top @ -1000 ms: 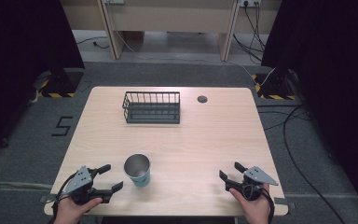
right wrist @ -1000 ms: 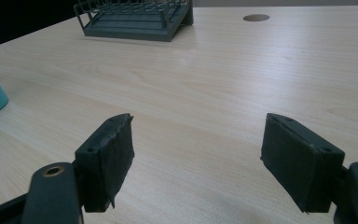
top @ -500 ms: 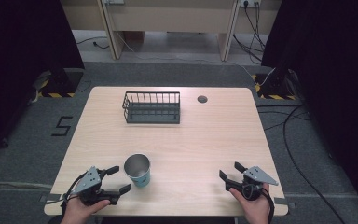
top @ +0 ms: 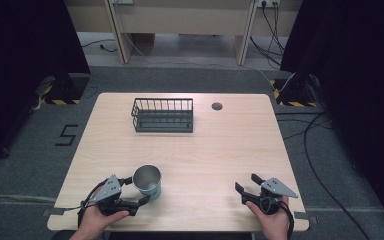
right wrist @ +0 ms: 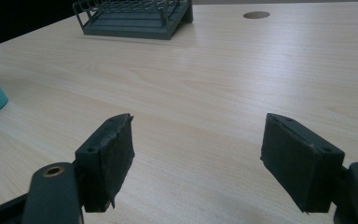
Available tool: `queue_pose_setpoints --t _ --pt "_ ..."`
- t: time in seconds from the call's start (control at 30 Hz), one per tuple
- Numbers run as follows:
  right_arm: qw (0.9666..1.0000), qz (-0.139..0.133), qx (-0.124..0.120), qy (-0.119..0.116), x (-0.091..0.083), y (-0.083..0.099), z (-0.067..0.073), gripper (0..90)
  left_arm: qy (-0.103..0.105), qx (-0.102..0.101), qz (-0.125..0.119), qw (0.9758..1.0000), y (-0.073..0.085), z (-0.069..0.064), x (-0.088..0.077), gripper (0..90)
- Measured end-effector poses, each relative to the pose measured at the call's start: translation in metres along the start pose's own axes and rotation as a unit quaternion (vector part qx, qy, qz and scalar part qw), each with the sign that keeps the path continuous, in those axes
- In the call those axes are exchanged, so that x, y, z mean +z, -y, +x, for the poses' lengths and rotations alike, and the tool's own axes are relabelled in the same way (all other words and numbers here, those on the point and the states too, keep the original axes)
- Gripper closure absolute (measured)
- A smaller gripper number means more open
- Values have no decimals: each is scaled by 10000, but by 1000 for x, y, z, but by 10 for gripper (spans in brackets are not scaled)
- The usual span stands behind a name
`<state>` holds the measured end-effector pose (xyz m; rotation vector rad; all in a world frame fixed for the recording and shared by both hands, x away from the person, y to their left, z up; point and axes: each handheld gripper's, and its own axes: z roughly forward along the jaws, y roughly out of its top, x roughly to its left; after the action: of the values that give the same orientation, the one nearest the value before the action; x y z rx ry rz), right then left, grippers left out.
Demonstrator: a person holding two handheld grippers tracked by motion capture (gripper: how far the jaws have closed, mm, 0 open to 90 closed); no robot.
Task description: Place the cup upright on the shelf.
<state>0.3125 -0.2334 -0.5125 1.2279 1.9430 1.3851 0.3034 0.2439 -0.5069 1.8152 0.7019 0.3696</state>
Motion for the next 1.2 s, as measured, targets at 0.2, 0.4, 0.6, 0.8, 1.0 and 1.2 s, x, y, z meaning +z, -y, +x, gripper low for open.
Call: queue_pose_setpoints --t 0.2,0.4,0.6,0.8,1.0,1.2 --pt "10000 5 -2 -13 0 0 0 259 54 180 35 9998 -6 2 15 143" --pt "10000 10 6 -24 0 0 -1 258 95 242 -6 9997 -11 2 23 142" --pt "10000 19 -7 -33 1 0 -1 258 120 266 -91 9995 -9 3 22 160" --pt "10000 24 -43 -34 1 0 0 258 85 212 -246 9994 -10 2 18 162" --pt "10000 15 -13 -39 0 0 0 259 -62 225 -443 9987 -17 4 13 162" --pt "10000 14 -15 -32 0 0 0 259 -149 236 -512 9983 -24 8 10 162"
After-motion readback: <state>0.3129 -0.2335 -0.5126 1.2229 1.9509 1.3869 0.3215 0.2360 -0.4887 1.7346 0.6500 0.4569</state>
